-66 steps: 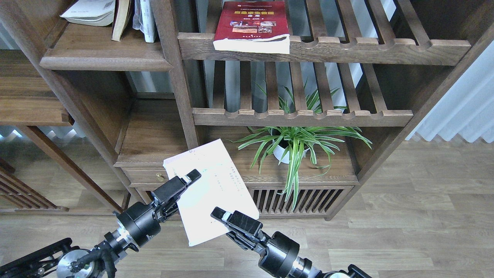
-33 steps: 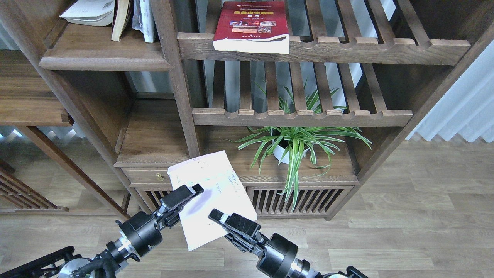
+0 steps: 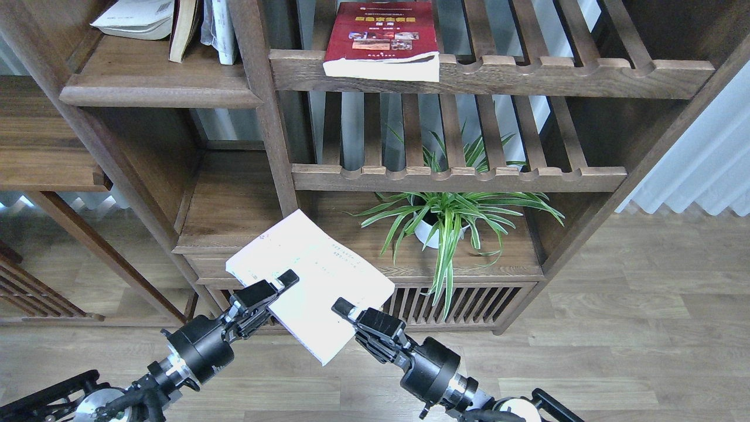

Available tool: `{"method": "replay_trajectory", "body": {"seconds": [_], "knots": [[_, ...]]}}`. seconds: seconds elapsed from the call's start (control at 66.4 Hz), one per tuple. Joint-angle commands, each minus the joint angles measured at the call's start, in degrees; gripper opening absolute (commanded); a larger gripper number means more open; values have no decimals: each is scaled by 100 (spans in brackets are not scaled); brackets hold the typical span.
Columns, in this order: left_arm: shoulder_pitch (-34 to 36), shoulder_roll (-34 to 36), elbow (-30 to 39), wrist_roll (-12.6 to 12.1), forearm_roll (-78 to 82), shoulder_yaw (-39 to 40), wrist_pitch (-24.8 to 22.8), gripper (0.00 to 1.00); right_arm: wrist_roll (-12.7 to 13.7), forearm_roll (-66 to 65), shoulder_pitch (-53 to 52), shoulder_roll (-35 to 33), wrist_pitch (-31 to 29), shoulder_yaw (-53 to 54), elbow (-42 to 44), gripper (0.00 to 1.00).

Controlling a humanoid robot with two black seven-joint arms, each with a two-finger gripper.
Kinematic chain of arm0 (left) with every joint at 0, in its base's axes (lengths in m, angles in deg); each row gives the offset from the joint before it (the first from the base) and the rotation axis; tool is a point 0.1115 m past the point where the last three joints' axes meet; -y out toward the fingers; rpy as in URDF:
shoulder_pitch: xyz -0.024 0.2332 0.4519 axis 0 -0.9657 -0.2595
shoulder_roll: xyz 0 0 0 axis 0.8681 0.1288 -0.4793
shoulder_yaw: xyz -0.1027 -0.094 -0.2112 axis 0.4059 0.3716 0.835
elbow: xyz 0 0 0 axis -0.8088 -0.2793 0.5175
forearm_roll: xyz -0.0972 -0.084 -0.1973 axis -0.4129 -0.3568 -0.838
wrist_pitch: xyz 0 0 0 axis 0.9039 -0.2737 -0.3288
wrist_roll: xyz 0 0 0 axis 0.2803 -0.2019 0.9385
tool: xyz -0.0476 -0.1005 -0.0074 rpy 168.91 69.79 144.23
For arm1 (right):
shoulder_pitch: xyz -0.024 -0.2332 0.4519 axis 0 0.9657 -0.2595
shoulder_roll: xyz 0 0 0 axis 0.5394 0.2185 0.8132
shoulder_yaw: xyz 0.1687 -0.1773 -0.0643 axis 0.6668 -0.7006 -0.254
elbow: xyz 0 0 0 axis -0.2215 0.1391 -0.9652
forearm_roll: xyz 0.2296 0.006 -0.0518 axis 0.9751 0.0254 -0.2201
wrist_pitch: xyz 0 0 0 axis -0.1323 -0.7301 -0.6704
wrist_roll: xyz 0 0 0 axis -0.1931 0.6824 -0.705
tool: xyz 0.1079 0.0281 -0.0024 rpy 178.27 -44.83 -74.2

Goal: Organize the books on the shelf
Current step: 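Hold the white book with both grippers and adjust its orientation, then carry the white book with the left gripper up toward the top shelf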

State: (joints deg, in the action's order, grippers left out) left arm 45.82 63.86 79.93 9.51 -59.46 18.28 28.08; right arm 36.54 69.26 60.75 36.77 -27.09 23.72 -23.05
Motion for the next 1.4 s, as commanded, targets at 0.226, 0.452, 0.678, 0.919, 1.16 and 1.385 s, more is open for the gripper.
{"method": "replay_trajectory", "body": {"seconds": [0.226, 0.452, 0.678, 0.919, 1.16, 1.385], "knots": [[-129, 335, -40, 4, 59, 259, 3, 2, -69, -11, -339, -405, -1, 90, 398, 99], [-666, 819, -66, 13, 981, 1032, 3, 3, -122, -11, -339, -379, -1, 310, 407, 99], [-1395, 1276, -119, -22, 2474, 2200, 3, 3, -87, -11, -339, -370, -1, 310, 372, 99], [-2195, 434, -269, 31, 4645, 4283, 3, 3, -60, -37, -295, -335, -1, 310, 284, 99], [-2160, -1061, -49, -57, 6087, 5577, 3, 2, -60, -28, -269, -300, -1, 336, 284, 99], [-2178, -2431, 21, -662, 6563, 6639, 3, 1, -69, -28, -269, -204, -1, 336, 293, 99]]}}
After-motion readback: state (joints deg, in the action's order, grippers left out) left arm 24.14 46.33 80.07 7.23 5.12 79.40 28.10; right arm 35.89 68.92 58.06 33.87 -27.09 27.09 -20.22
